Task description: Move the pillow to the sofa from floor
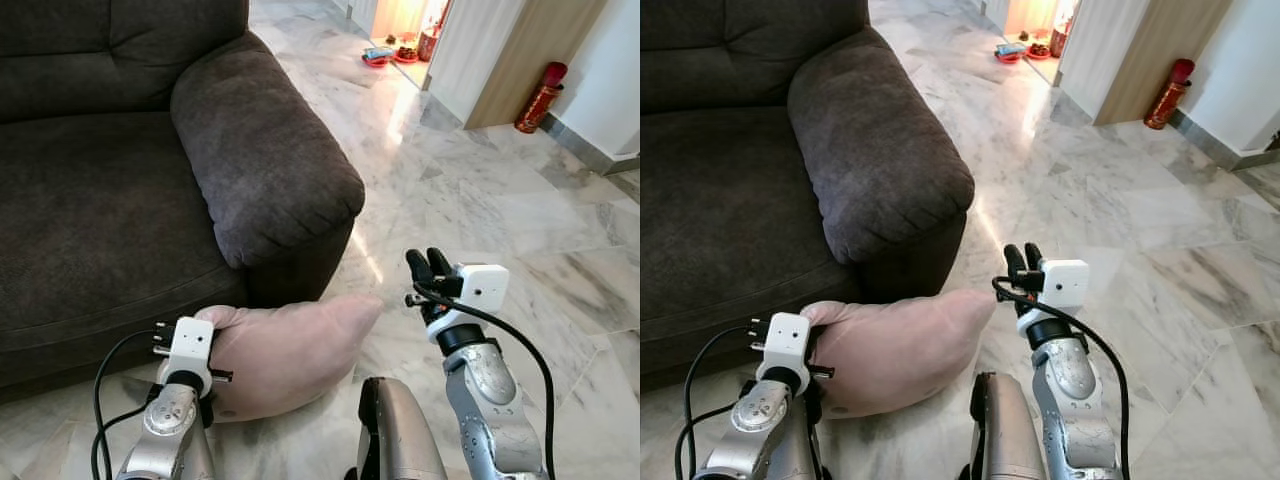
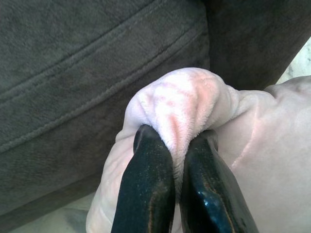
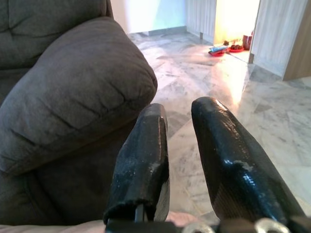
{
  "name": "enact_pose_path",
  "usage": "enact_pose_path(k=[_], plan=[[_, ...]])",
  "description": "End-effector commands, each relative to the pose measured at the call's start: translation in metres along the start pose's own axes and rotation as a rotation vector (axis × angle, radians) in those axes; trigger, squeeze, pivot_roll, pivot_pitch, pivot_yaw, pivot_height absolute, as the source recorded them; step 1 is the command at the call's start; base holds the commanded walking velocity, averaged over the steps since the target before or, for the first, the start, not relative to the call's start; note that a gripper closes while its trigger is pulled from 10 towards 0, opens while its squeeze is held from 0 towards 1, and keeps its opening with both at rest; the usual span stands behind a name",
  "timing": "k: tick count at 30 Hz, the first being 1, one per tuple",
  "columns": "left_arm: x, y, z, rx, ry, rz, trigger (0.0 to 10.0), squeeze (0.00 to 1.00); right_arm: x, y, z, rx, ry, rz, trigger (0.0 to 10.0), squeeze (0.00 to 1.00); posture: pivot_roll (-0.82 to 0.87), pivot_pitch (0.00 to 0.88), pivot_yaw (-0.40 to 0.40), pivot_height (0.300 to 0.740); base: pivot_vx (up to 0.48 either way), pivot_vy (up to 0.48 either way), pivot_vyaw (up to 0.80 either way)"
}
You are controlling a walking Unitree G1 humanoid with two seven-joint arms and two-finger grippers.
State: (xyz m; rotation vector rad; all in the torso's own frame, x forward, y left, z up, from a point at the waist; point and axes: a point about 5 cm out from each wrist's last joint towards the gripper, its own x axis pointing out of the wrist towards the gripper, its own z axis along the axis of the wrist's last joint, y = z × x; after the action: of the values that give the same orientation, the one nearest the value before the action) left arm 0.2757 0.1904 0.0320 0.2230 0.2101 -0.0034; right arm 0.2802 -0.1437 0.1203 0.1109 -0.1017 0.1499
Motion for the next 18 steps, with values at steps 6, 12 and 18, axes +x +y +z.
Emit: enact_pose_path(k=[6, 12, 18], plan=[[0.0112, 0.0057, 0.0663, 0.010, -0.299, 0.021, 10.0, 0.00, -0.0008, -0.0059, -0.0005, -0.013, -0.004, -0.020, 10.0, 0.00, -0.01, 0.000, -0.074, 0.584, 0.000, 0.000, 0.00], [0.0113, 0.0048, 0.0671, 0.011, -0.299, 0.014, 10.0, 0.00, -0.0009, -0.0050, -0.0005, -0.011, -0.008, -0.021, 10.0, 0.00, -0.01, 0.000, -0.071, 0.624, 0.000, 0.000, 0.00], [0.0117, 0.0038, 0.0680, 0.014, -0.300, 0.007, 10.0, 0.00, -0.0007, -0.0054, -0.0006, -0.011, -0.008, -0.022, 10.0, 0.00, -0.01, 0.000, -0.070, 0.669, 0.000, 0.000, 0.00]])
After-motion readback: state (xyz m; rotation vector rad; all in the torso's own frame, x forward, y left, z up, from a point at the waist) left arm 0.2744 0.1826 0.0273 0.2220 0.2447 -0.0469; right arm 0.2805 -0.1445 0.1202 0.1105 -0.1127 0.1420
